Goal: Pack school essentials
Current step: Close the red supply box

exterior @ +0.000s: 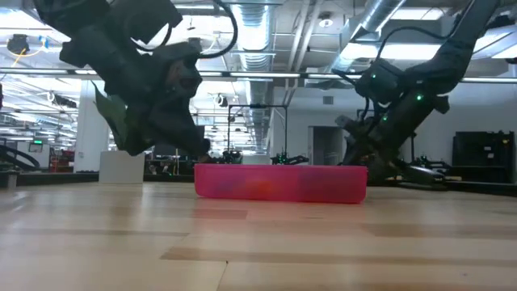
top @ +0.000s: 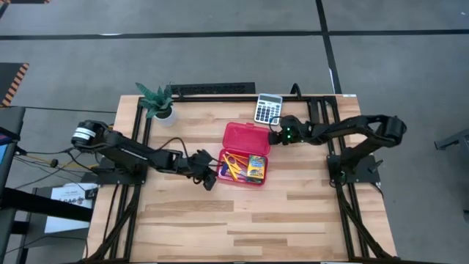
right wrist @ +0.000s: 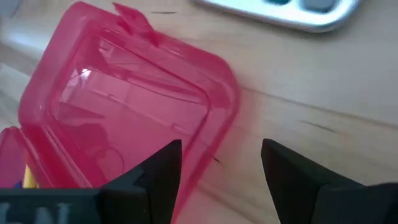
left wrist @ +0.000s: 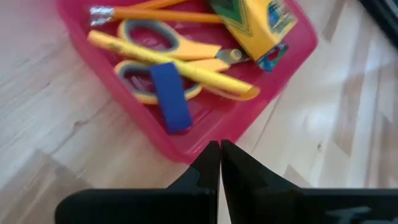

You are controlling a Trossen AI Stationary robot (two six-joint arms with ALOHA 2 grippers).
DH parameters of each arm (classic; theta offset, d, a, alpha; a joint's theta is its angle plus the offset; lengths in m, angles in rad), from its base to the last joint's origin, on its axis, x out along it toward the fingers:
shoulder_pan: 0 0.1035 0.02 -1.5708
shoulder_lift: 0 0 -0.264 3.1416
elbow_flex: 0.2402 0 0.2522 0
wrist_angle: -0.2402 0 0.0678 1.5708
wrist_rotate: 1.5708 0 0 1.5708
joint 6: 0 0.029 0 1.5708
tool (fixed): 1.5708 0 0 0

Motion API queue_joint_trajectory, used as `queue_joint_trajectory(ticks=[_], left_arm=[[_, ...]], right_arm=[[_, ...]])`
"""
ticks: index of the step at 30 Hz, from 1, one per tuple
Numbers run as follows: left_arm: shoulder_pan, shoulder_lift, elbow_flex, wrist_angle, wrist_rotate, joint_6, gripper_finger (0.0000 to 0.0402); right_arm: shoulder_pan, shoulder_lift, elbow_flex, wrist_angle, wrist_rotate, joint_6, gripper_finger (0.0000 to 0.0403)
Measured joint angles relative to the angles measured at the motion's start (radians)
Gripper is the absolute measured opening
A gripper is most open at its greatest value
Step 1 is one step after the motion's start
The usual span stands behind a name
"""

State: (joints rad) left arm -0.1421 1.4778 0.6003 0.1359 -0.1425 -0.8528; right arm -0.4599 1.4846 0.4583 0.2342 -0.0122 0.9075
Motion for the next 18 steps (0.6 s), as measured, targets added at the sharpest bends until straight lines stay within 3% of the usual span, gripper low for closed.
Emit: queue_joint_trajectory(ticks=[11, 18], left_arm=[[0.003, 0.015, 0.000, -0.007, -0.012, 0.003, 0.0000], [0.014, 0.015, 0.000, -0.008, -0.022, 0.005, 0.0000]], right_arm=[[-0.022, 0.022, 0.000, 0.055, -0.016, -0.052, 0.0217], [-0.021, 0.022, 0.012, 0.066, -0.016, -0.086, 0.0132]])
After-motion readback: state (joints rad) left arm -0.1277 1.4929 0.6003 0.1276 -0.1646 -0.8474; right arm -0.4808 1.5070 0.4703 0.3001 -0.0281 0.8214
